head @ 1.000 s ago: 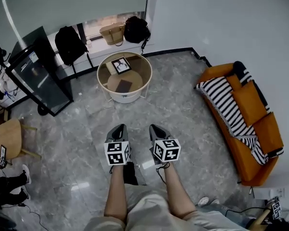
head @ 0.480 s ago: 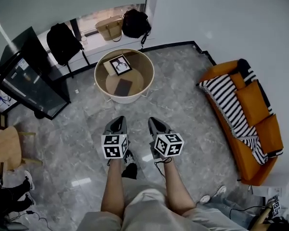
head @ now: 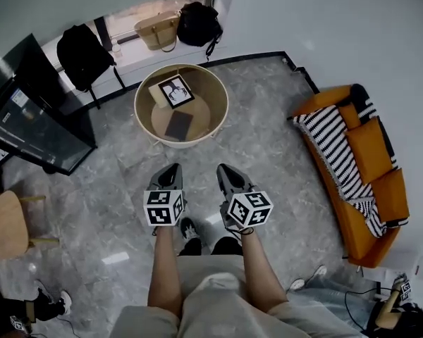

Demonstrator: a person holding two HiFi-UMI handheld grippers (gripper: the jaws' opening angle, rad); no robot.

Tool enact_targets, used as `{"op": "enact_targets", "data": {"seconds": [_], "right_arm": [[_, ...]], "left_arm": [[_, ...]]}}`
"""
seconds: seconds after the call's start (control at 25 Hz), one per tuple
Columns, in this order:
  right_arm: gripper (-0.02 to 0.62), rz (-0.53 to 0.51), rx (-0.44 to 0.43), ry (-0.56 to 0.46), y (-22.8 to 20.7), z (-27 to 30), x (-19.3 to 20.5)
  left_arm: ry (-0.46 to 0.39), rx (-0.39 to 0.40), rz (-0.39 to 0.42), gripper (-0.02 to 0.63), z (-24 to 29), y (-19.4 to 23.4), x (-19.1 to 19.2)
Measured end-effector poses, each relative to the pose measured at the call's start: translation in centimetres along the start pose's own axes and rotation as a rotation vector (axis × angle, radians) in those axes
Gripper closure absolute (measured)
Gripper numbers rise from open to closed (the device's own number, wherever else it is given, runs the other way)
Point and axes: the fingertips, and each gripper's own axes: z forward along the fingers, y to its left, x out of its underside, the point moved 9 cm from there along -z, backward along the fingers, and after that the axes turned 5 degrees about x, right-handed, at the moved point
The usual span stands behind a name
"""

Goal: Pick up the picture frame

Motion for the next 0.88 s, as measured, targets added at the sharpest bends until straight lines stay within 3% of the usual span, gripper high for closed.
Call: {"op": "enact_targets", "data": {"seconds": [0.28, 0.52, 0.64, 0.8, 0.88], "right_arm": [[0.561, -0.068, 0.064, 0.084, -0.2, 2.3, -0.4], [0.561, -0.086, 0.015, 0.109, 0.5, 5.1, -1.1], [0.561, -0.106, -0.004, 0.101, 0.1, 6.9, -2.2], [0.561, -0.138, 0.024, 0.076, -1.1, 9.8, -4.8], [0.561, -0.128, 0.007, 0.07, -1.6, 11.6, -6.3]], "left_arm": [[-0.077, -0.03, -0.144, 0.584, -0.1, 3.4, -0.4], [-0.095, -0.07, -0.163, 0.584, 0.1, 5.7, -1.3], [-0.093, -0.099, -0.152, 0.584, 1.4, 6.2, -2.4], [0.003, -0.124, -0.057, 0.583, 3.6, 7.2, -4.5], [0.001, -0.151, -0.039, 0.583, 4.5, 8.0, -5.9]]}}
